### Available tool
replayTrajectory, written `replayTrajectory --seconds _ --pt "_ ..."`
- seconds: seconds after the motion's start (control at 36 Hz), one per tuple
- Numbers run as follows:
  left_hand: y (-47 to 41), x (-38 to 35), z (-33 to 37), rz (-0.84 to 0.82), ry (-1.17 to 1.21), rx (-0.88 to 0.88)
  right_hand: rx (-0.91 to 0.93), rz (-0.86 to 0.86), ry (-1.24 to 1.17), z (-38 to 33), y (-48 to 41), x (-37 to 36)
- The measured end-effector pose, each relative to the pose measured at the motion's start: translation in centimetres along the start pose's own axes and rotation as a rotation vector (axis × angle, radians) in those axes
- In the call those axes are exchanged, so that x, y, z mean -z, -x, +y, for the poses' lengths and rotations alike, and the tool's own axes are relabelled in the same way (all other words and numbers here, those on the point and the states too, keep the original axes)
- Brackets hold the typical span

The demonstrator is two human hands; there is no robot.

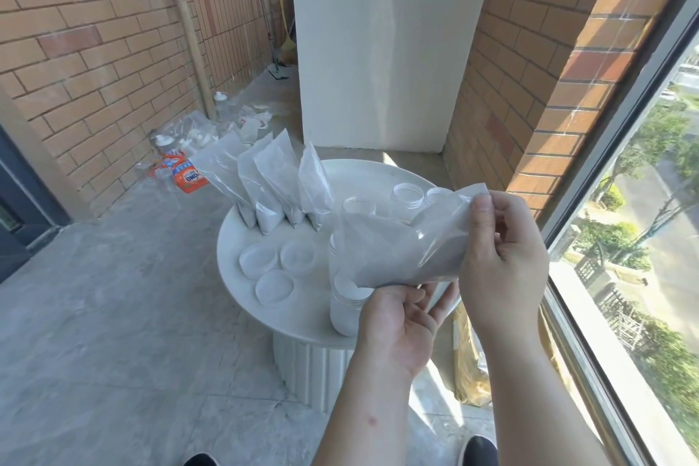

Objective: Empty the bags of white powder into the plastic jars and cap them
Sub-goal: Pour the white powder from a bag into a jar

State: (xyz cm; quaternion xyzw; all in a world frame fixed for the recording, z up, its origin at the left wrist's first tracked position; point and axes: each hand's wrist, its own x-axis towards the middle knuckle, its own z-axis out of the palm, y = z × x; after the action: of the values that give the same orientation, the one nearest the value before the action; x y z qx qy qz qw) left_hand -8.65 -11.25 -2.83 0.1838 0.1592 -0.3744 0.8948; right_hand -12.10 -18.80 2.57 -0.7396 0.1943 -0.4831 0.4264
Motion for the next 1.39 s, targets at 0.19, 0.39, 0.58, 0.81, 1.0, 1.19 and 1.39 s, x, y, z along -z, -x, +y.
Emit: replayTrajectory --seconds 0.19,0.39,0.58,0.81,1.0,1.19,1.39 --pt "-0.1 0.1 0.6 0.042 -0.028 0.038 0.013 -0.008 0.006 0.2 -0.2 -0.3" --pt "-0.7 0.1 1.0 0.063 -0.029 0.058 0.032 -0.001 0.002 0.2 -0.5 -0.8" --pt "-1.6 0.3 0.6 0.077 -0.021 0.066 0.049 -0.010 0.012 0.2 -0.8 -1.3" --pt "0.1 -2.1 -0.3 0.061 -0.052 0.102 0.091 -0.019 0.021 -0.2 -1.0 -1.4" --pt "0.8 -2.6 0.0 -0.012 0.024 0.074 0.097 0.013 0.010 -0.4 -1.1 -1.2" --pt "1.2 -2.7 -0.2 0.029 0.023 0.044 0.094 -0.004 0.025 -0.5 -0.7 -1.1" --pt "1.2 -2.5 -0.3 0.002 0.041 0.047 0.053 -0.007 0.019 -0.7 -0.5 -0.8"
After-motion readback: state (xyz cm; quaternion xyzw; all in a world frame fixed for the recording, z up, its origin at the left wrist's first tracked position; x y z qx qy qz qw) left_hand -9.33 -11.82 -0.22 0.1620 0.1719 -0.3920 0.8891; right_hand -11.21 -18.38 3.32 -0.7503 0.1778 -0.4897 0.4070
